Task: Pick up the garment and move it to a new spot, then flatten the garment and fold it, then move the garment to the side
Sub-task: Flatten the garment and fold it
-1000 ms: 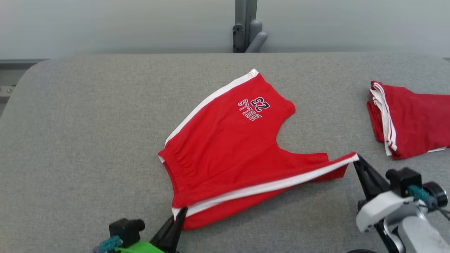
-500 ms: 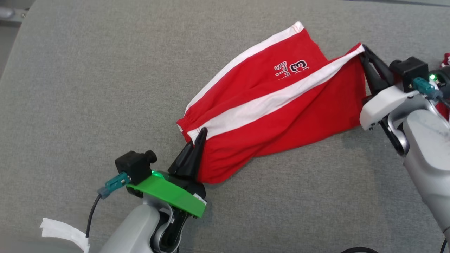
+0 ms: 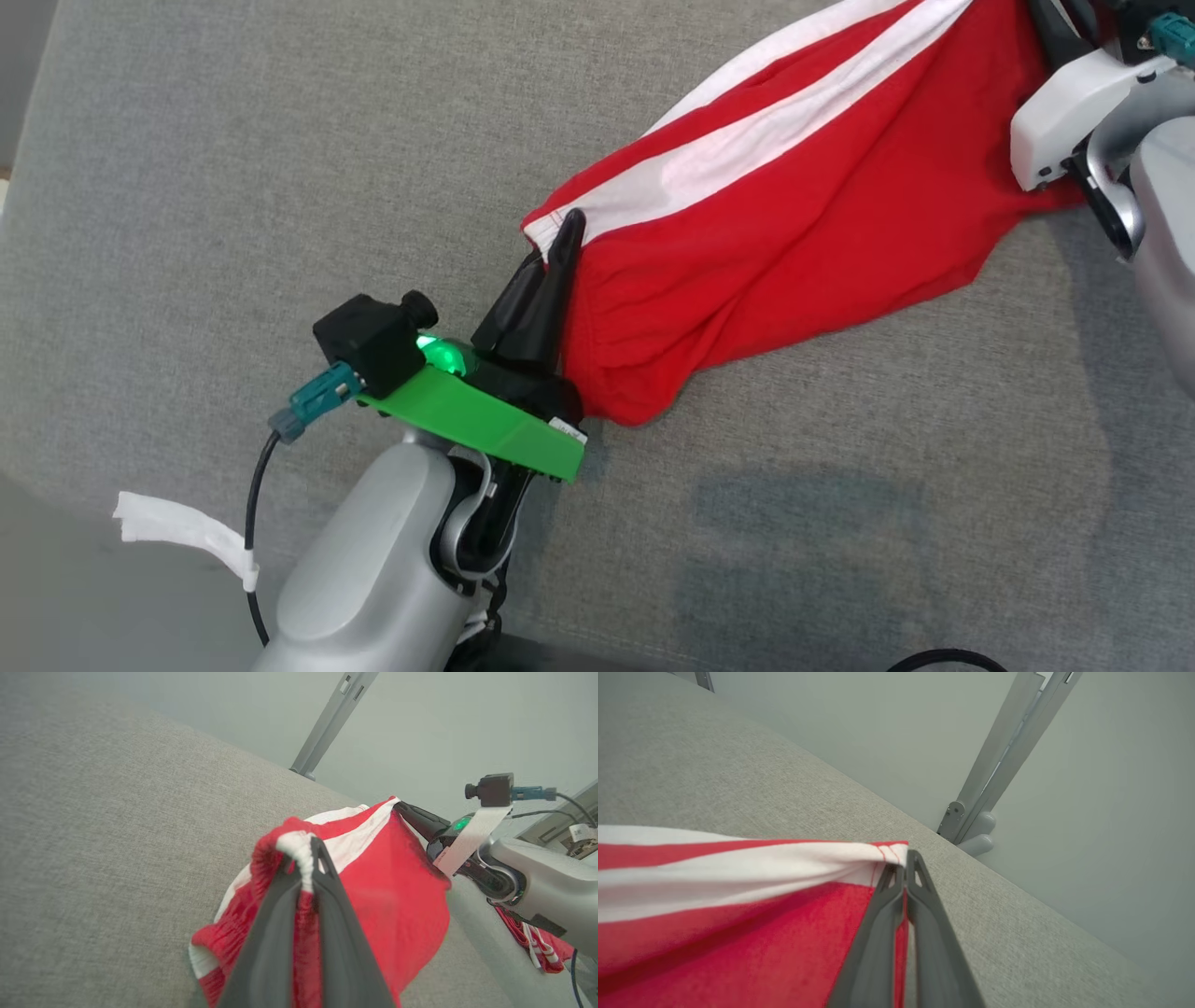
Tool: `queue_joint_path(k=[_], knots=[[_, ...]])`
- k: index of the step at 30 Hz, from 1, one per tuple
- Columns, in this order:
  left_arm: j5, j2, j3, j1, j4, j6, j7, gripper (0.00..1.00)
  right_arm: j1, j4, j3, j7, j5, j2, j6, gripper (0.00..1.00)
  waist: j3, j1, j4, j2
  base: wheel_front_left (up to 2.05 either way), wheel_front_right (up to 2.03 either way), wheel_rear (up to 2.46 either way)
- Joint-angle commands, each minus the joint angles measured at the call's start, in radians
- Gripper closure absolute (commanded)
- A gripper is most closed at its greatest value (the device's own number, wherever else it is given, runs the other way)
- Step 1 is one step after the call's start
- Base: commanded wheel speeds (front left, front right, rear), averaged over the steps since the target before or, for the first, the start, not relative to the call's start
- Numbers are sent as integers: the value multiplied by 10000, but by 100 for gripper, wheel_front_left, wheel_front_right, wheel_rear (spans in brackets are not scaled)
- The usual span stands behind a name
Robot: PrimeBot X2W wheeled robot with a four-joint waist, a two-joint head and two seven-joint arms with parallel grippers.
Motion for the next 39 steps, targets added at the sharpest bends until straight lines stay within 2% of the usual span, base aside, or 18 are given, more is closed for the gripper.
queue_joint_path(k=[1, 8, 9, 10, 11, 16, 21, 32, 35, 39], knots=[[88, -32, 24, -235, 40, 15, 11, 100, -248, 189, 76, -8, -59, -64, -21, 100, 613, -2, 521, -3, 0, 0, 0], [810, -225, 404, -596, 342, 15, 11, 100, -1032, 974, 134, -15, -148, 147, -21, 100, 875, -2, 595, -3, 0, 0, 0], [861, -241, 407, -627, 378, 15, 11, 78, -1081, 984, 60, -15, -185, 168, -21, 45, 890, -2, 571, -3, 0, 0, 0], [931, -245, 493, -627, 394, 15, 9, 44, -1067, 1004, -36, -14, -214, 163, -21, 0, 894, -2, 540, -3, 0, 0, 0], [1009, -250, 559, -592, 418, 15, 9, 0, -981, 1082, -131, -15, -211, 183, -21, 0, 871, -2, 500, -3, 0, 0, 0], [1512, -264, 1209, -165, 331, 15, 11, 0, -442, 505, -753, -8, 25, 251, -21, 0, 647, -2, 268, -3, 0, 0, 0], [2076, -265, 1696, 263, 277, 15, 11, 0, 643, -316, -1234, -9, 789, 380, -21, 0, 302, -2, 21, -3, 0, 0, 0], [2231, -262, 2407, 1185, 146, 15, 9, 0, 2701, -2113, -1727, -11, 2309, 531, -19, 0, -233, -2, -176, -3, 0, 0, 0], [2335, -265, 2380, 1308, 198, 15, 11, 0, 3076, -1973, -1611, -11, 2483, 548, -21, 0, -307, -2, -188, -3, 0, 0, 0], [2332, -264, 2335, 1383, 263, 15, 11, 0, 3230, -1191, -1355, -5, 2599, 647, -21, 0, -393, -2, -151, -3, 0, 0, 0]])
